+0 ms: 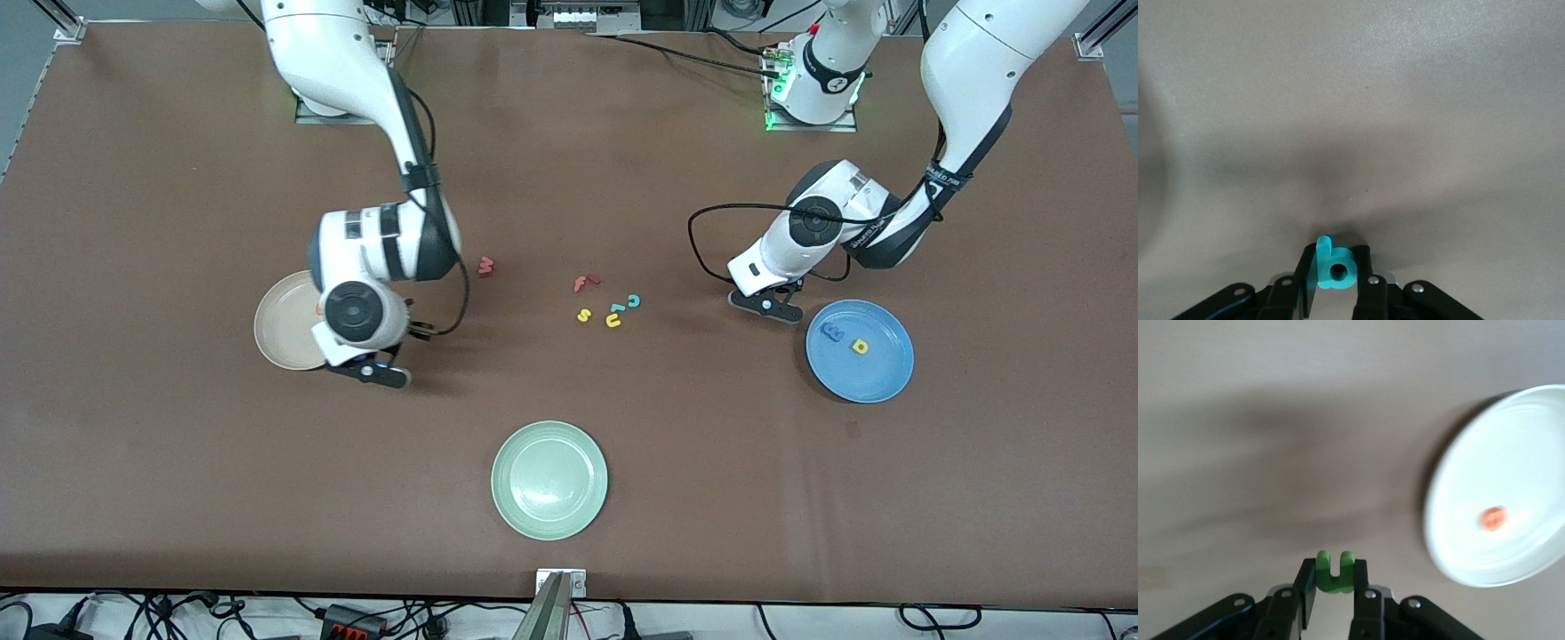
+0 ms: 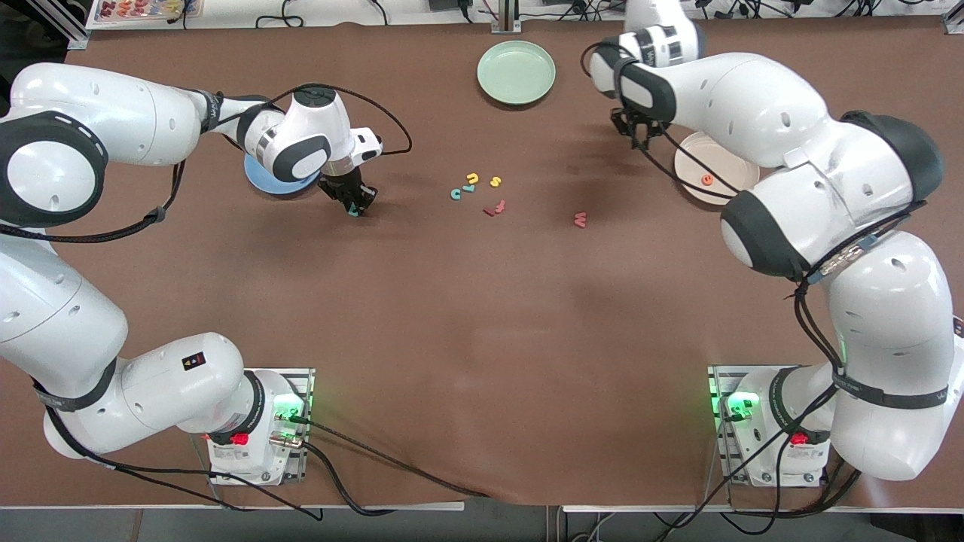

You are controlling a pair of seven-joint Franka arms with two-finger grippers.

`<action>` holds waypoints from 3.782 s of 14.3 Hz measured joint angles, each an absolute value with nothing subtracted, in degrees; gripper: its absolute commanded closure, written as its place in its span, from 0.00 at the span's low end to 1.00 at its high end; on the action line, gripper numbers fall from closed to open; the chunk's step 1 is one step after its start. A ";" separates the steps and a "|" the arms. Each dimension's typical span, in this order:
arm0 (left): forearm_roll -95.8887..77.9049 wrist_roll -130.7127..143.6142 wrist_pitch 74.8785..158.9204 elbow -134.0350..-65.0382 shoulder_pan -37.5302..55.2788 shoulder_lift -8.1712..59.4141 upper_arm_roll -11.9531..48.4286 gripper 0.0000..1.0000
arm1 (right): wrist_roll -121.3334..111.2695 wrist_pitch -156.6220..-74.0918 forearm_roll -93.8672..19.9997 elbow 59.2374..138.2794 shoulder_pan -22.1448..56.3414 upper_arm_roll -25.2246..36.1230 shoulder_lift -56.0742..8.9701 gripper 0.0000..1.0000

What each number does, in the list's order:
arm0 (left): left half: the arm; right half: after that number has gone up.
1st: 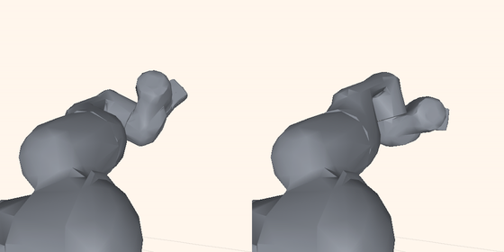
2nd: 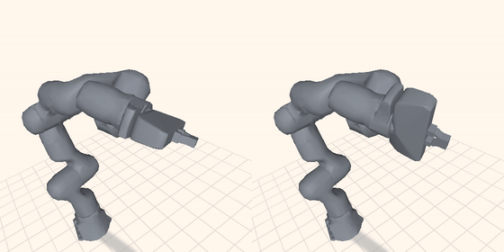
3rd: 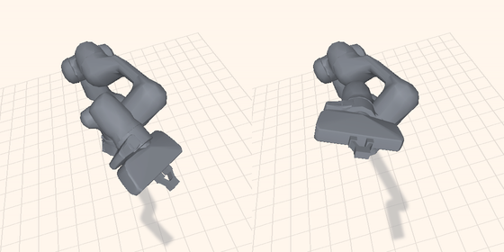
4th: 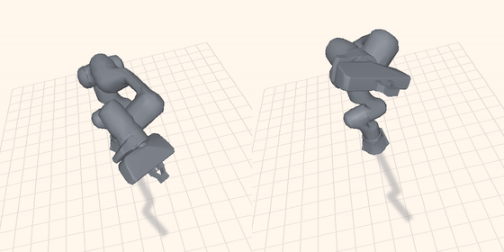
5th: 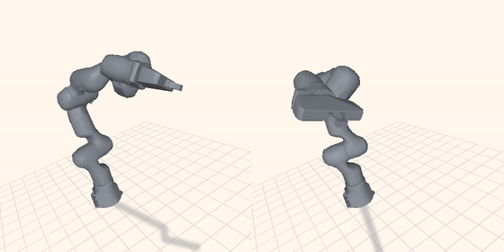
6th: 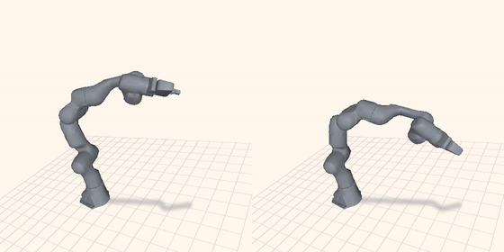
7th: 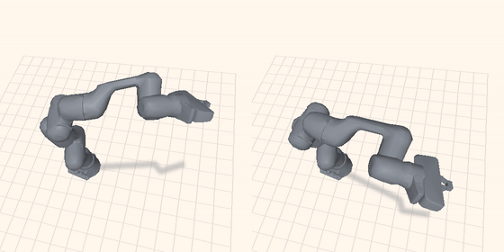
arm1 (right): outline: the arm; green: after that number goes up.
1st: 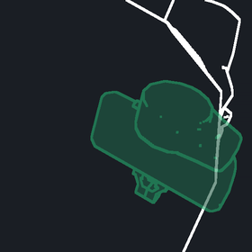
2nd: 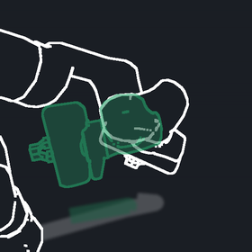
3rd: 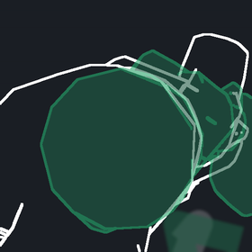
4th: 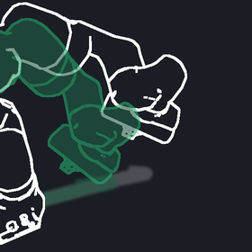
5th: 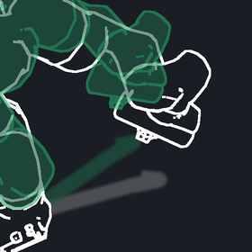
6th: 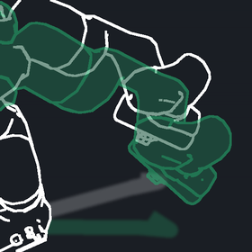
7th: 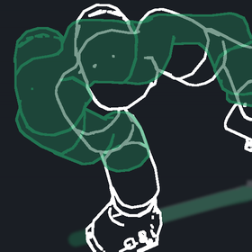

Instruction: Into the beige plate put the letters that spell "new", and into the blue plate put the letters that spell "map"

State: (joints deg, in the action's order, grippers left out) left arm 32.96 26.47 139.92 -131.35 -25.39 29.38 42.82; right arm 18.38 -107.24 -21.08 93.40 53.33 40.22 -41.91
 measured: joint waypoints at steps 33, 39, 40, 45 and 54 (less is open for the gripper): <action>30.52 4.21 96.21 -83.11 -33.32 31.06 47.46 0.00 | 4.43 -122.46 -39.51 106.84 72.21 43.98 -38.03 0.01; 14.08 2.19 89.04 -74.34 -27.94 26.63 37.63 0.00 | 13.08 -128.17 -39.56 110.49 80.16 44.03 -42.18 0.05; 10.35 1.02 88.78 -74.26 -24.13 23.98 31.52 0.00 | 13.37 -128.18 -39.62 110.98 80.14 44.21 -42.27 0.08; 3.15 -2.28 87.33 -79.22 -2.92 10.12 3.93 0.00 | 18.70 -128.16 -39.78 111.73 81.20 44.25 -42.23 0.18; 0.84 -2.75 102.02 -99.76 1.96 2.73 -1.52 0.00 | 20.89 -127.94 -40.09 112.47 83.27 44.32 -41.86 0.53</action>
